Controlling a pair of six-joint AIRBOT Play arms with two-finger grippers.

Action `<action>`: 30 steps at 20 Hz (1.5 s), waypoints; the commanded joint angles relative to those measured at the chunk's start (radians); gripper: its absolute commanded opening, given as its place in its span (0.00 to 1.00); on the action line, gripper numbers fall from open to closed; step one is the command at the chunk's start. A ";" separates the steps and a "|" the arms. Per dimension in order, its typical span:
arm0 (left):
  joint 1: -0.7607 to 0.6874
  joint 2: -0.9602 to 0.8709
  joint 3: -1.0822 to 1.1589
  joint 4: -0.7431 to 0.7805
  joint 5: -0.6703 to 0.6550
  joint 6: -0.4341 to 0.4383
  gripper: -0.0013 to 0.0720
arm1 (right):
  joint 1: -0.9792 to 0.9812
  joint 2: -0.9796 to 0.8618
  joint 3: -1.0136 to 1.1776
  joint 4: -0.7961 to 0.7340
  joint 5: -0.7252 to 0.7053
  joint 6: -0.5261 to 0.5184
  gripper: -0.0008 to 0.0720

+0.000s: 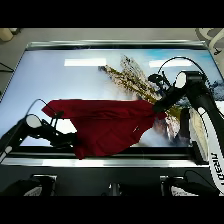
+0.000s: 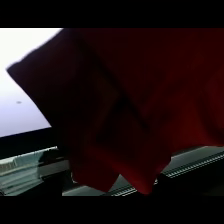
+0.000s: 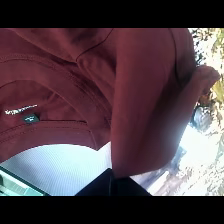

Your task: Fold the shirts.

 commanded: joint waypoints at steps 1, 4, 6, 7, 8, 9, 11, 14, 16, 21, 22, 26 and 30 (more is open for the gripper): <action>-0.159 0.002 -0.086 -0.026 0.135 -0.074 0.99 | 0.001 0.000 0.000 0.000 0.011 -0.003 0.03; -0.221 0.002 -0.086 -0.034 0.215 -0.132 0.80 | 0.001 0.000 0.000 0.000 0.025 -0.016 0.03; -0.232 0.002 -0.086 -0.034 0.269 -0.157 0.44 | 0.001 0.000 0.000 0.000 0.027 -0.017 0.03; -0.230 0.002 -0.084 -0.032 0.286 -0.155 0.09 | 0.001 0.001 0.000 0.000 0.027 -0.016 0.03; -0.229 0.004 -0.074 -0.029 0.289 -0.143 0.05 | 0.001 0.004 0.000 0.000 0.029 -0.016 0.03; -0.224 0.014 -0.050 -0.029 0.282 -0.104 0.05 | 0.001 0.014 0.001 0.000 0.029 -0.017 0.03; -0.211 0.079 0.059 0.011 0.249 -0.021 0.05 | 0.001 0.072 0.003 -0.021 0.007 -0.017 0.03; -0.192 0.241 0.389 0.277 0.240 0.051 0.05 | 0.001 0.227 0.101 -0.177 -0.153 0.018 0.03; -0.192 0.319 0.729 0.599 0.258 0.013 0.05 | 0.001 0.352 0.237 -0.315 -0.335 0.089 0.03; -0.192 0.322 1.472 0.966 0.344 -0.262 0.05 | 0.001 0.603 0.530 -0.433 -0.629 0.151 0.03; -0.193 0.331 1.506 0.940 0.341 -0.287 0.05 | 0.001 0.642 0.544 -0.427 -0.586 0.182 0.03; -0.192 0.371 1.439 0.930 0.277 -0.286 0.05 | 0.001 0.713 0.544 -0.439 -0.333 0.186 0.03; -0.192 0.359 1.416 0.930 0.273 -0.286 0.05 | 0.001 0.715 0.544 -0.440 -0.212 0.168 0.03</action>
